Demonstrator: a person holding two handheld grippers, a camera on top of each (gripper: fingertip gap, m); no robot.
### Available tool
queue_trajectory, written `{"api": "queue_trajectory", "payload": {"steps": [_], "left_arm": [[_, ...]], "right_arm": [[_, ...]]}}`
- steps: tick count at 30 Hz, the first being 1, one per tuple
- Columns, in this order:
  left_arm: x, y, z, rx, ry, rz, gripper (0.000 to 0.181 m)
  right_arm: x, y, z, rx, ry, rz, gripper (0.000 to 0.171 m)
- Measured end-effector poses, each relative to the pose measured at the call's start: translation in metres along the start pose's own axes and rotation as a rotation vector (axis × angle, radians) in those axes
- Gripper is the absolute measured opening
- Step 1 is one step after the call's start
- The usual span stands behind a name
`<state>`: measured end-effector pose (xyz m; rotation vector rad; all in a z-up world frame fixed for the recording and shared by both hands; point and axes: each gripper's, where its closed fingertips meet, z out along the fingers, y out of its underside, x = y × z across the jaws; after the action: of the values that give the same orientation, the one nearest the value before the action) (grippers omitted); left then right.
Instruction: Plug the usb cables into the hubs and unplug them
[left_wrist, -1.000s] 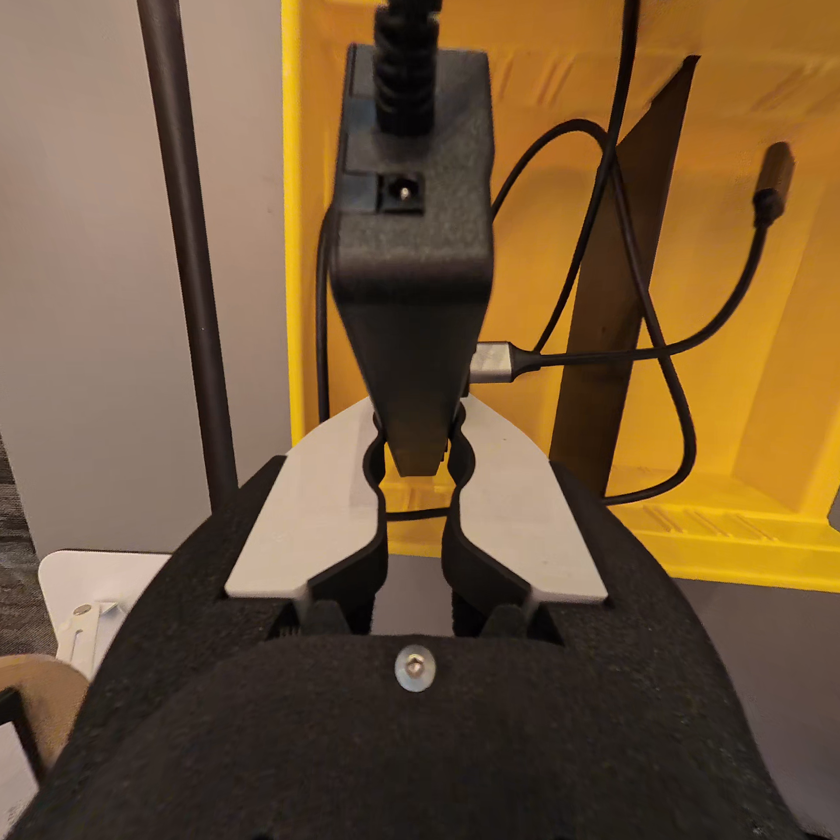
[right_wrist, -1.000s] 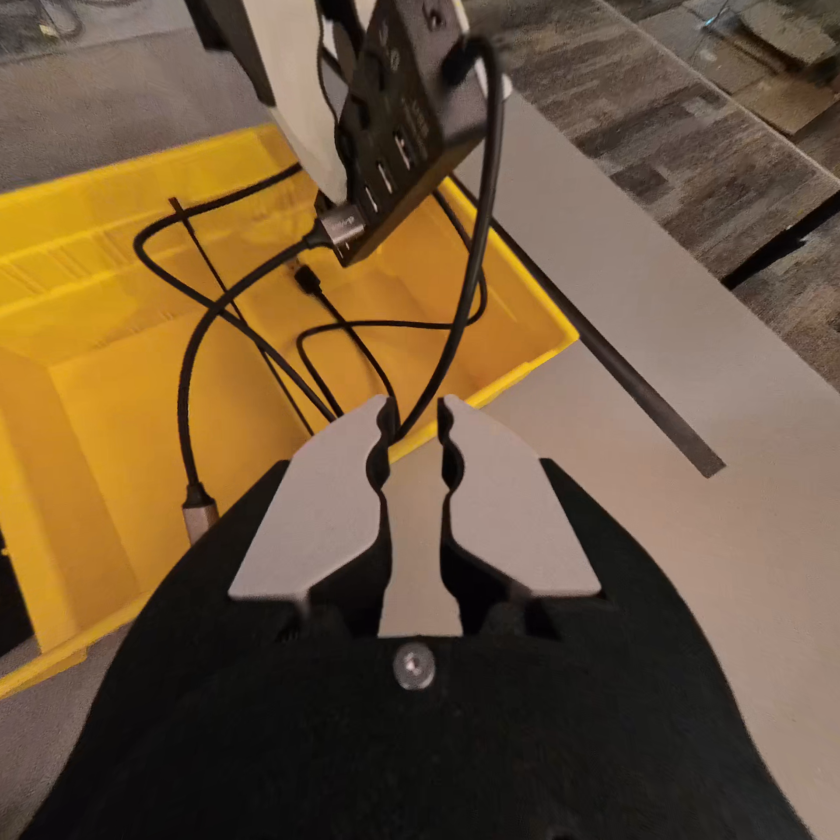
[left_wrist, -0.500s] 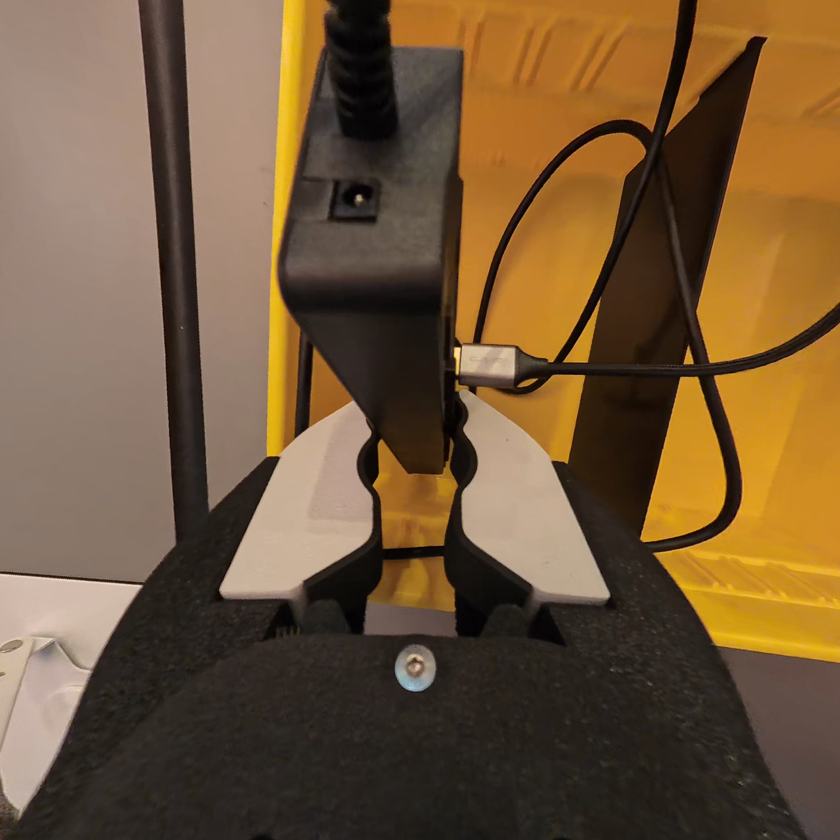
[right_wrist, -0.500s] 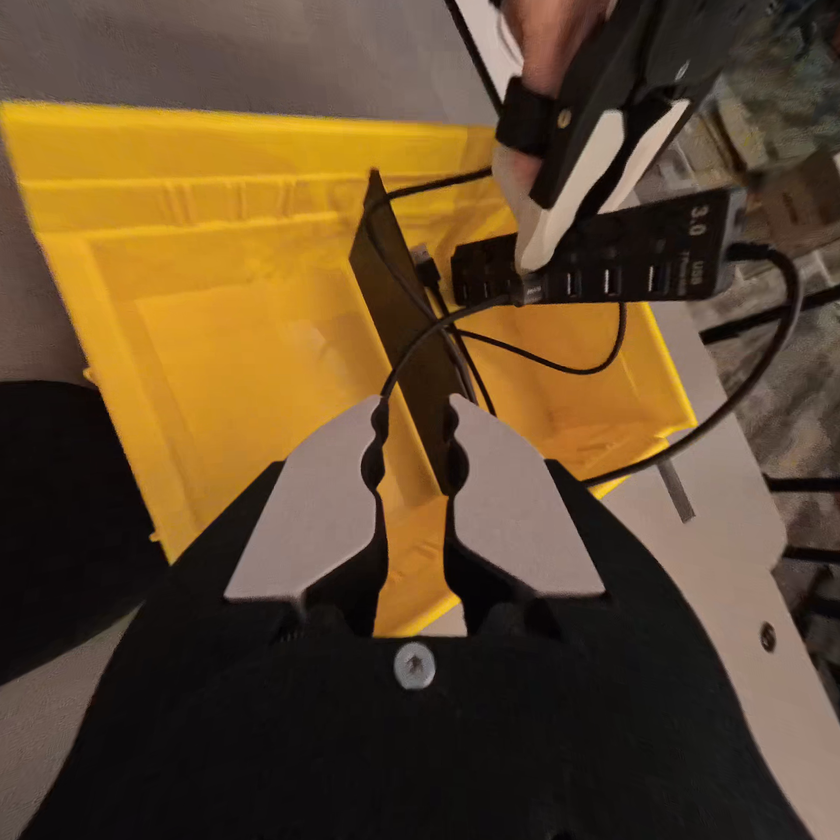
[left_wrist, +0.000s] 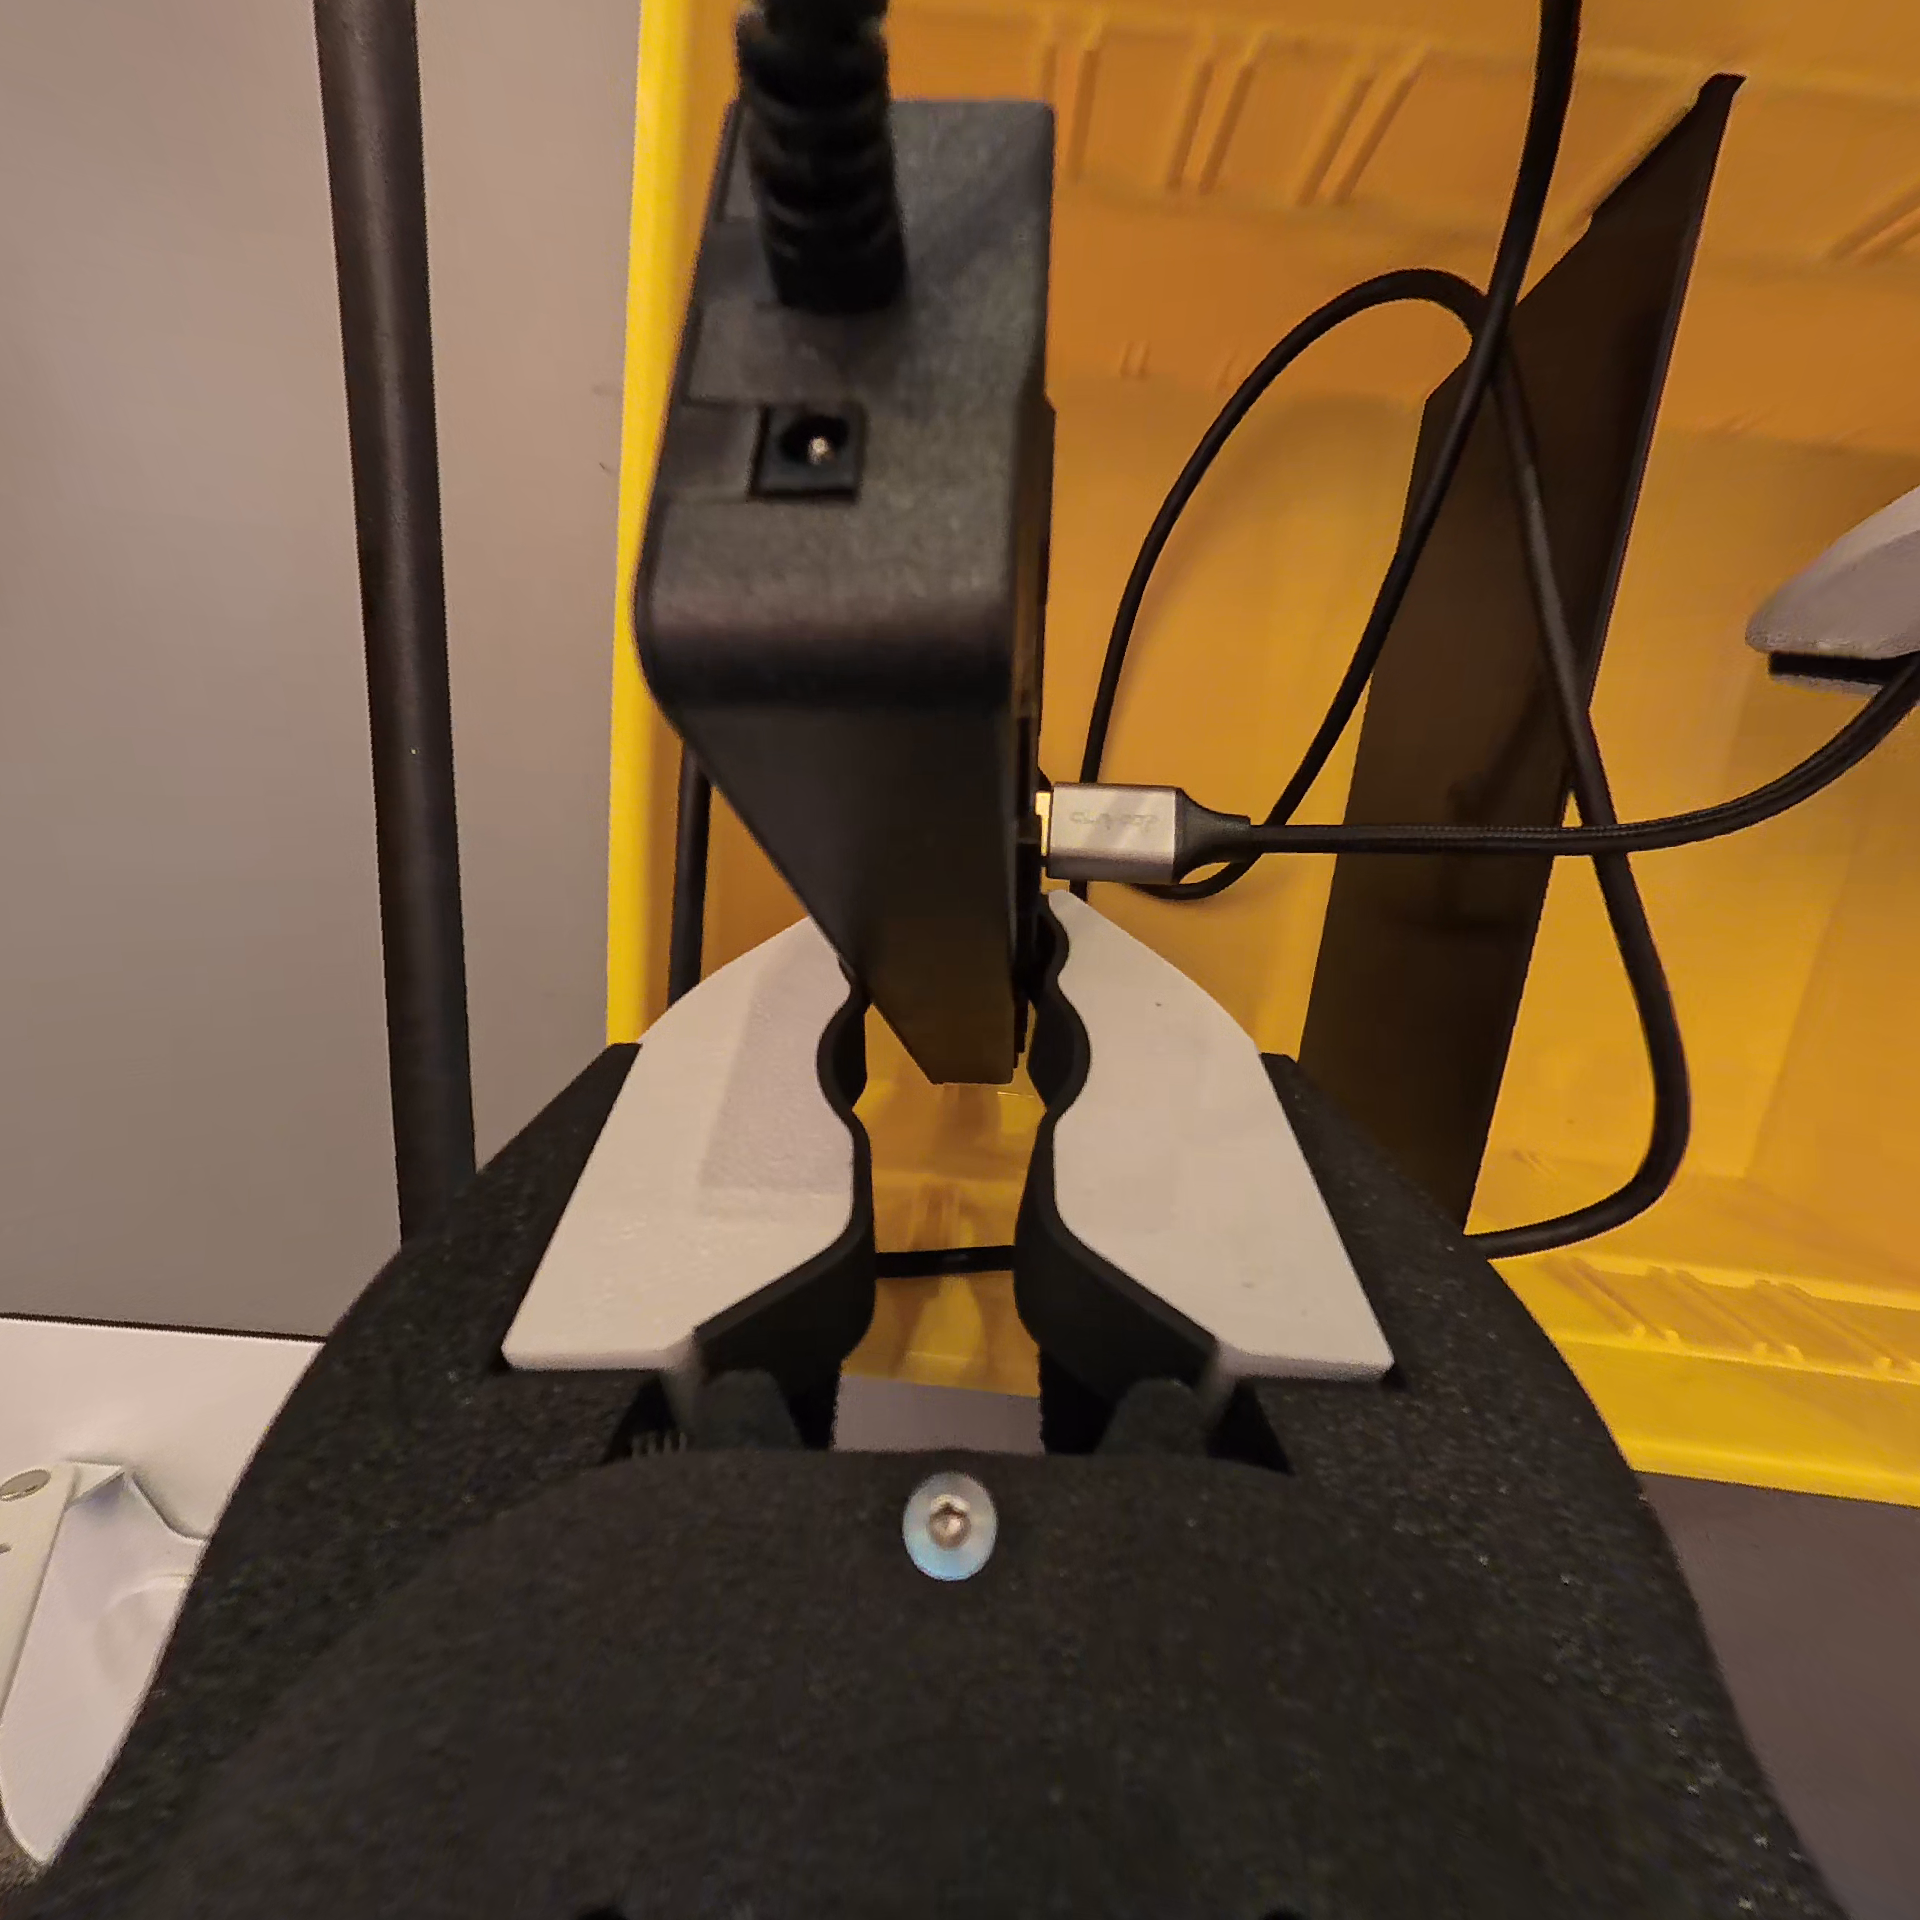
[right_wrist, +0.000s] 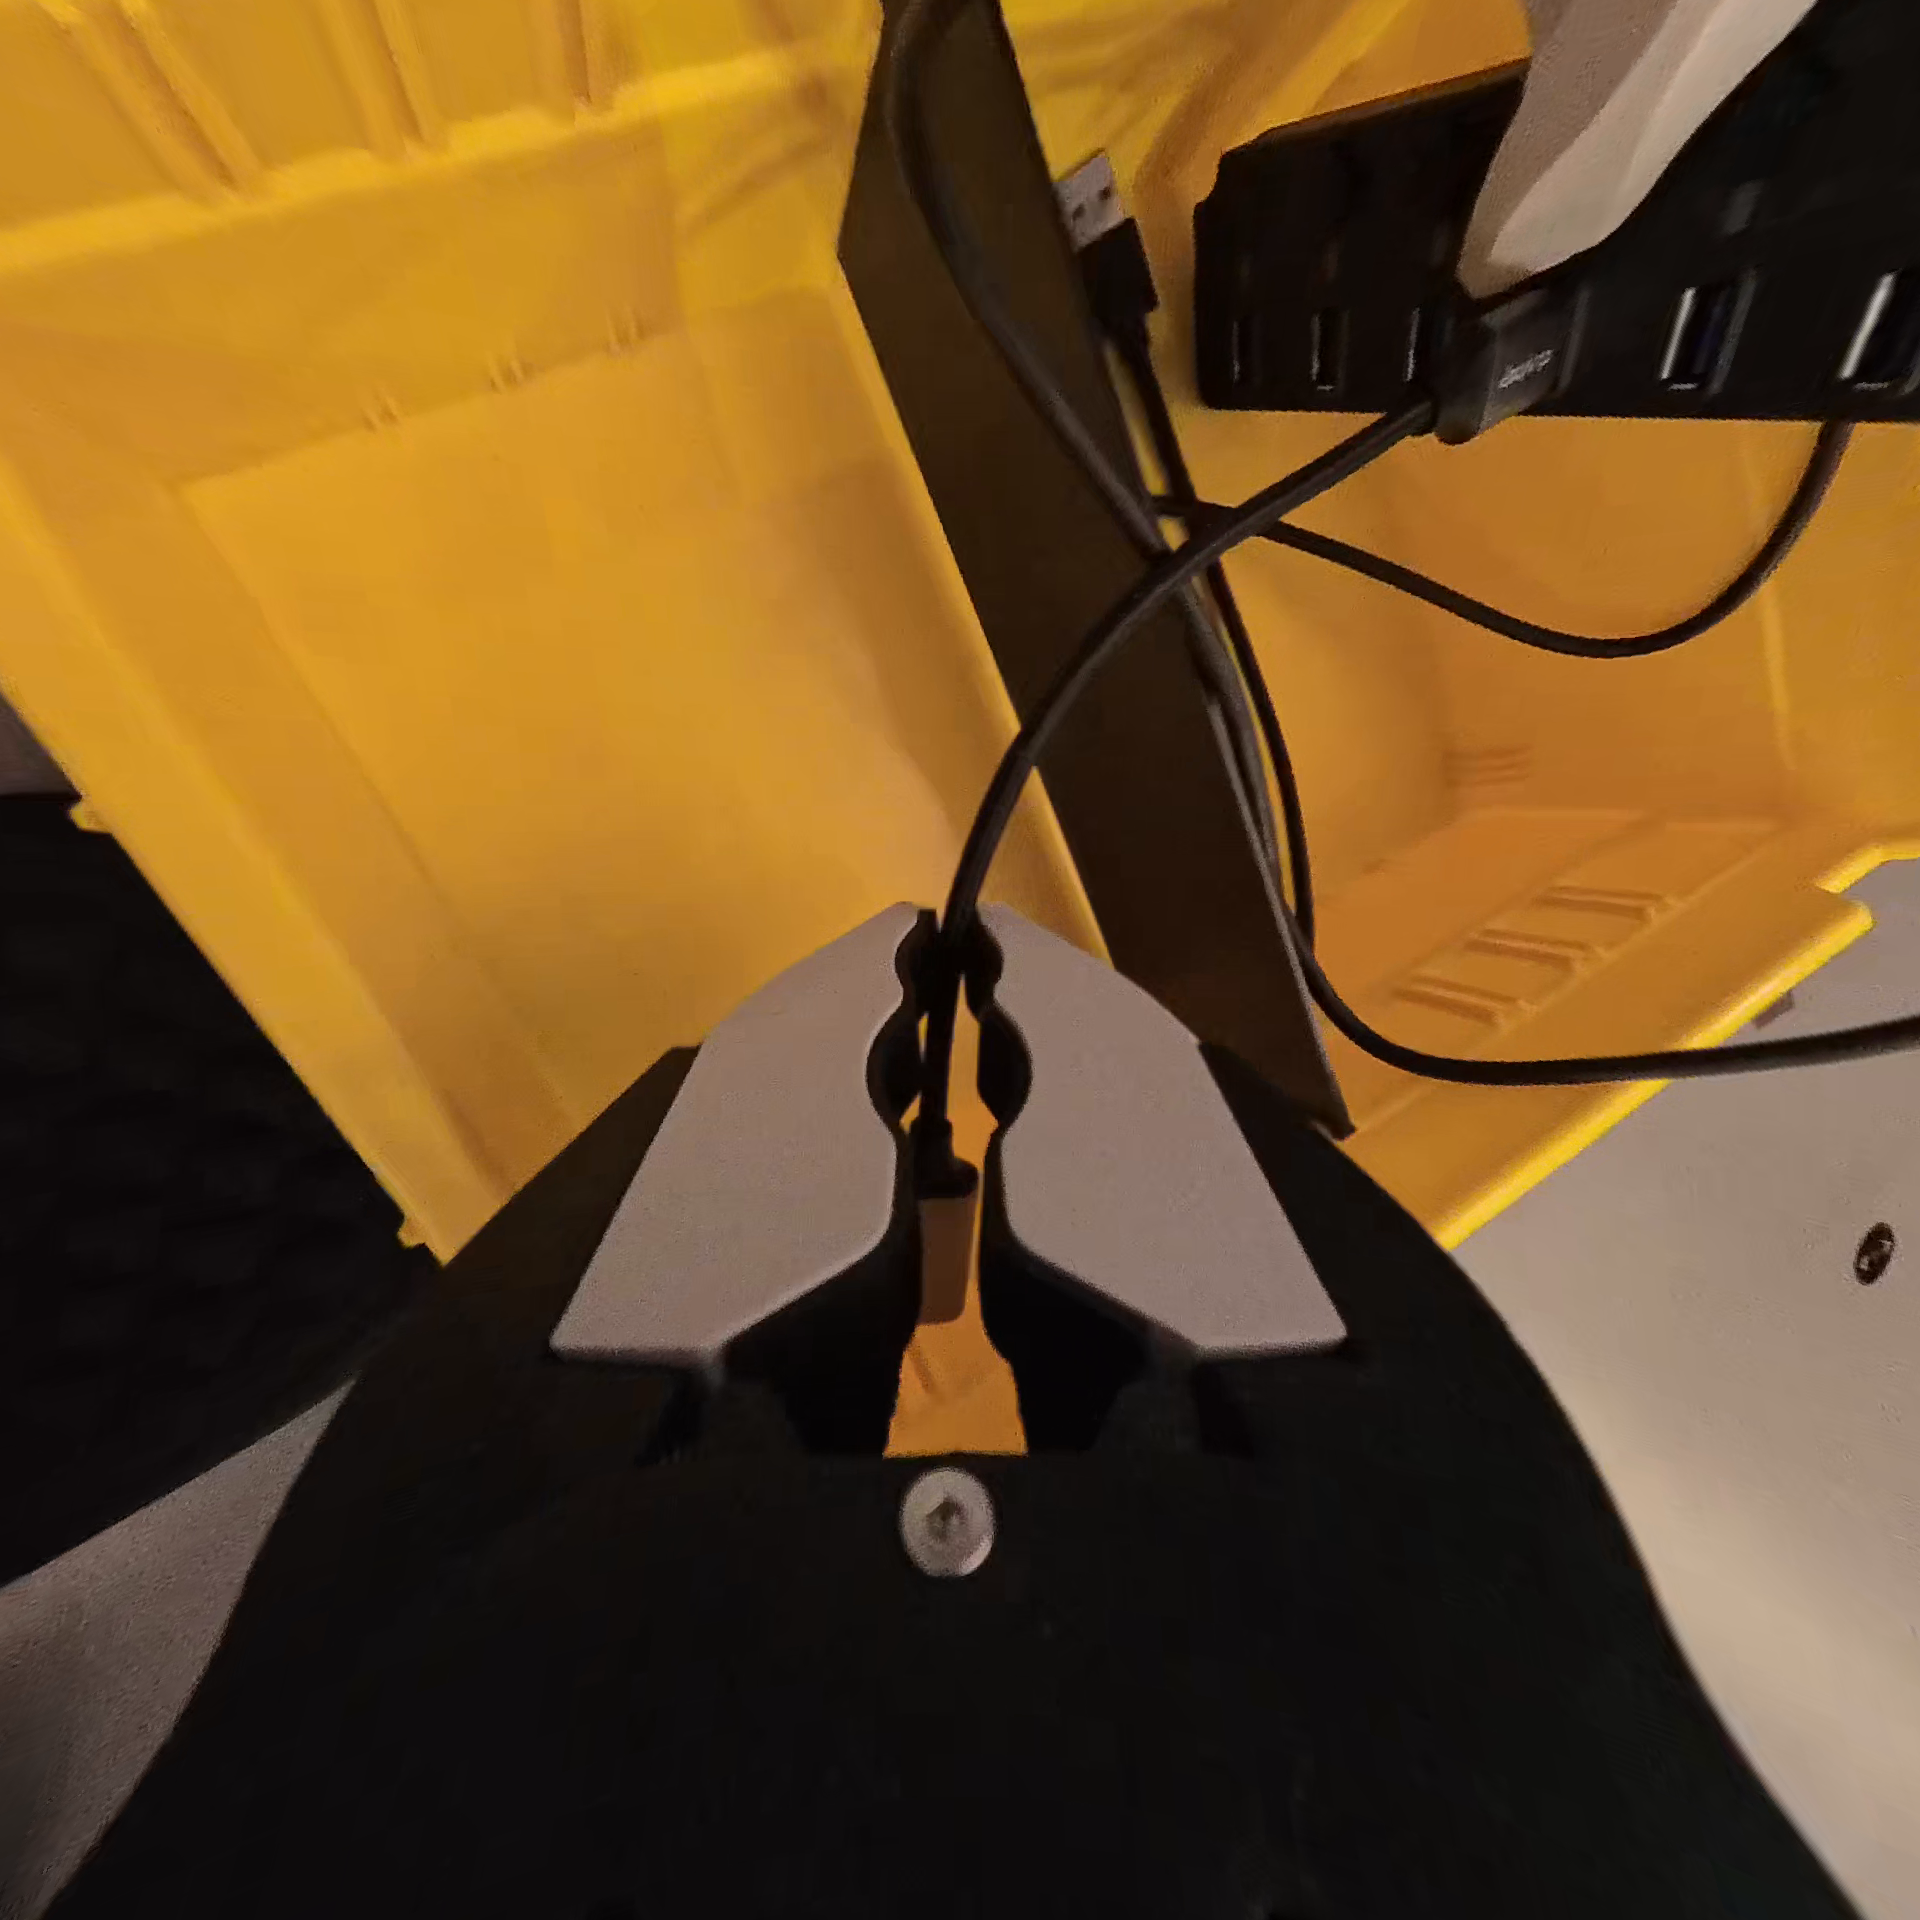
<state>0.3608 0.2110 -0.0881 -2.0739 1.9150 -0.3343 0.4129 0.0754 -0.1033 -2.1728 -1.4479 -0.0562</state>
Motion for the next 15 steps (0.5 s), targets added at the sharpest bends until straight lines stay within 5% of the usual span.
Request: {"api": "queue_trajectory", "payload": {"steps": [3, 9, 15], "left_arm": [[0.002, 0.001, 0.000, -0.006, 0.013, 0.022, 0.026], [0.009, 0.004, -0.001, -0.041, 0.020, 0.116, 0.025], [0.009, 0.006, -0.001, -0.064, 0.031, 0.112, 0.025]], "right_arm": [[0.003, -0.011, -0.010, 0.075, -0.011, -0.017, 0.004], [0.025, -0.054, -0.047, 0.350, 0.127, -0.393, 0.003], [0.034, -0.070, -0.039, 0.459, -0.177, -0.315, 0.002]]}}
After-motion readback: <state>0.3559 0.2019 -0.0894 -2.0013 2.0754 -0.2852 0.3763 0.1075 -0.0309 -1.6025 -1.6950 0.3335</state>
